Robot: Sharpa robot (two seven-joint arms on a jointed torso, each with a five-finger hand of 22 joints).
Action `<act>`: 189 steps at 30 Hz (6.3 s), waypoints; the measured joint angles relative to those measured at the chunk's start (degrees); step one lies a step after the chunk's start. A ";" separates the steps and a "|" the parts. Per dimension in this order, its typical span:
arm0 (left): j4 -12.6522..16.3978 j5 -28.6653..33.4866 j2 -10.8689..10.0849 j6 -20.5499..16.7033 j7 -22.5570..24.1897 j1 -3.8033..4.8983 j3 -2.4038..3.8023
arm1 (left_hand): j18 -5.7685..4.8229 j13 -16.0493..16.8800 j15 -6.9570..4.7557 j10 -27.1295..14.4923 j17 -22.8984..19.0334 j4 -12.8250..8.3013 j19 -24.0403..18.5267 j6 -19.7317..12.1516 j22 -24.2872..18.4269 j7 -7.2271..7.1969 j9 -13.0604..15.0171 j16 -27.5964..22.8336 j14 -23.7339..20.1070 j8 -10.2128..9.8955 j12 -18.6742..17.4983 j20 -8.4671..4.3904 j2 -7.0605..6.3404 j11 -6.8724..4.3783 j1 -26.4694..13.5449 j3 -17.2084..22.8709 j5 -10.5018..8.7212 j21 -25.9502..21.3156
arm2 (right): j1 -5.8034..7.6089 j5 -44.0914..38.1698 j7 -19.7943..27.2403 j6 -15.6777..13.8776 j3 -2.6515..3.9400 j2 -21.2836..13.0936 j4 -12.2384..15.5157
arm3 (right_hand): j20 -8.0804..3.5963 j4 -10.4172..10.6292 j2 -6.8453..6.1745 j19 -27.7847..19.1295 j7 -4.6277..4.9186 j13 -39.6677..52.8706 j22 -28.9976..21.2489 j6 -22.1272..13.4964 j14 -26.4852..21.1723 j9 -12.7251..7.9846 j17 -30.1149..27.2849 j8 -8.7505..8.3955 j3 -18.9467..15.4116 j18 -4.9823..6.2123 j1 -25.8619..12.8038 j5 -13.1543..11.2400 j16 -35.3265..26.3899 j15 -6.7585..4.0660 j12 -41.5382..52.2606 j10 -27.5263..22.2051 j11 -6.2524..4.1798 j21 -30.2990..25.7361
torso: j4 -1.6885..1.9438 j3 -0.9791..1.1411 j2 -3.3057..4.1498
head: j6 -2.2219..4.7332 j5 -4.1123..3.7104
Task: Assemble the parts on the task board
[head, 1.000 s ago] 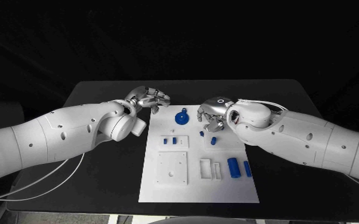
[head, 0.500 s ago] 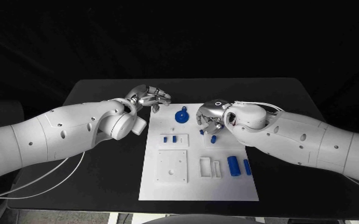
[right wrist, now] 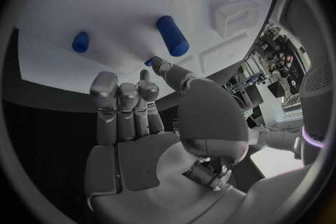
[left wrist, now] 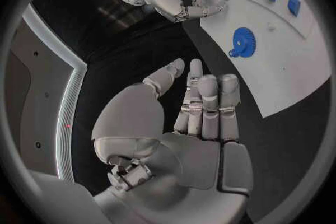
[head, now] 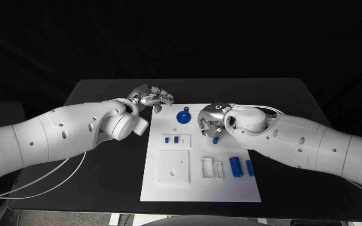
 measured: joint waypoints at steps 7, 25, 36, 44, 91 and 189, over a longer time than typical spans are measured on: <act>0.00 0.00 0.00 0.06 0.06 0.00 0.00 | -0.02 0.01 0.00 0.00 0.00 0.29 0.00 -0.21 0.00 0.21 -0.05 0.00 0.00 0.00 -0.22 0.00 0.00 0.00 -0.45 0.02 0.00 0.00 | -0.16 -0.41 0.00 0.00 -0.06 0.27 -0.02 | 0.01 -0.39 0.62 0.00 0.00 0.05 0.00 0.00 -0.20 0.15 0.25 0.00 2.71 0.00 0.62 0.00 0.00 -0.20 0.27 0.00 0.00 0.27 | -0.02 0.03 -0.01 | -0.02 0.08; -0.03 0.00 -0.02 0.12 -0.04 0.00 0.00 | -0.06 0.11 0.00 0.00 0.00 0.44 0.07 -0.30 0.01 0.12 -0.17 0.00 0.00 0.00 -0.46 0.11 0.00 0.00 -0.45 0.18 -0.44 0.00 | -0.20 -1.07 -0.77 -0.55 -0.11 0.67 -0.36 | 0.06 -0.40 -0.56 -0.02 -0.01 0.04 -0.01 0.02 -0.03 0.34 0.57 0.21 3.04 0.00 -0.56 0.00 0.00 -0.36 0.27 0.00 0.00 0.57 | -0.03 0.02 -0.02 | -0.18 0.19; -0.15 -0.01 -0.04 0.24 -0.16 0.00 0.00 | -0.07 0.16 0.00 0.00 0.00 0.77 0.06 -0.52 0.01 0.31 -0.23 0.00 0.00 0.00 -0.67 0.13 -0.23 0.00 -0.68 0.18 -0.66 0.00 | -0.23 -1.29 -2.66 -1.95 -0.15 1.13 -0.49 | 0.14 1.99 -1.52 -0.10 -0.22 -0.06 -0.02 0.22 0.21 0.60 0.79 0.21 0.64 0.00 -3.29 0.00 0.00 -0.58 0.49 0.00 0.00 0.88 | -0.02 0.01 -0.01 | -0.12 0.18; -0.17 -0.01 -0.04 0.32 -0.30 0.00 -0.01 | -0.13 0.23 0.20 0.00 0.00 1.09 0.31 -0.81 0.01 0.43 -0.31 0.00 0.20 0.00 -0.79 -0.09 -0.25 0.00 -1.10 0.17 -0.66 0.00 | -0.24 -1.34 -3.63 -2.89 -0.15 1.33 -0.48 | 0.15 3.10 -1.35 -0.11 -0.29 -0.23 -0.02 0.29 0.22 0.77 0.93 0.21 0.01 0.00 -3.91 0.00 -0.24 -0.57 0.49 0.00 0.00 0.88 | -0.02 0.01 -0.02 | -0.09 0.25; -0.28 -0.01 -0.33 0.43 -0.69 0.00 -0.06 | -0.22 0.37 0.20 -0.41 0.00 1.55 0.28 -1.15 0.01 0.09 -0.42 0.00 0.20 0.00 -1.12 0.12 -0.02 0.41 -1.32 0.34 -0.66 0.00 | -0.22 1.29 -3.46 -4.98 0.11 -1.31 1.34 | -0.61 1.80 0.51 1.06 -1.03 -0.78 0.02 4.11 2.14 1.39 1.80 0.67 1.29 0.44 -1.54 0.00 -0.57 -1.73 0.72 -10.81 -1.64 1.76 | -0.07 0.05 -0.01 | 0.07 0.15; -0.19 -0.07 -0.38 0.90 -1.42 0.01 -0.08 | -0.44 0.59 0.20 -0.53 0.00 1.55 0.68 -1.79 0.02 0.27 -0.58 -0.22 0.20 0.00 -1.55 0.11 -0.02 0.52 -1.32 0.34 -0.66 -0.19 | -0.80 -1.33 -4.18 -3.05 -1.59 2.74 -1.94 | -0.18 0.51 -0.83 -0.21 0.07 -0.49 -0.02 2.11 1.30 1.43 3.09 -0.82 -1.80 0.46 -2.84 0.00 -1.79 -0.25 0.71 -11.83 -0.61 1.75 | -0.05 0.04 -0.01 | -0.74 0.42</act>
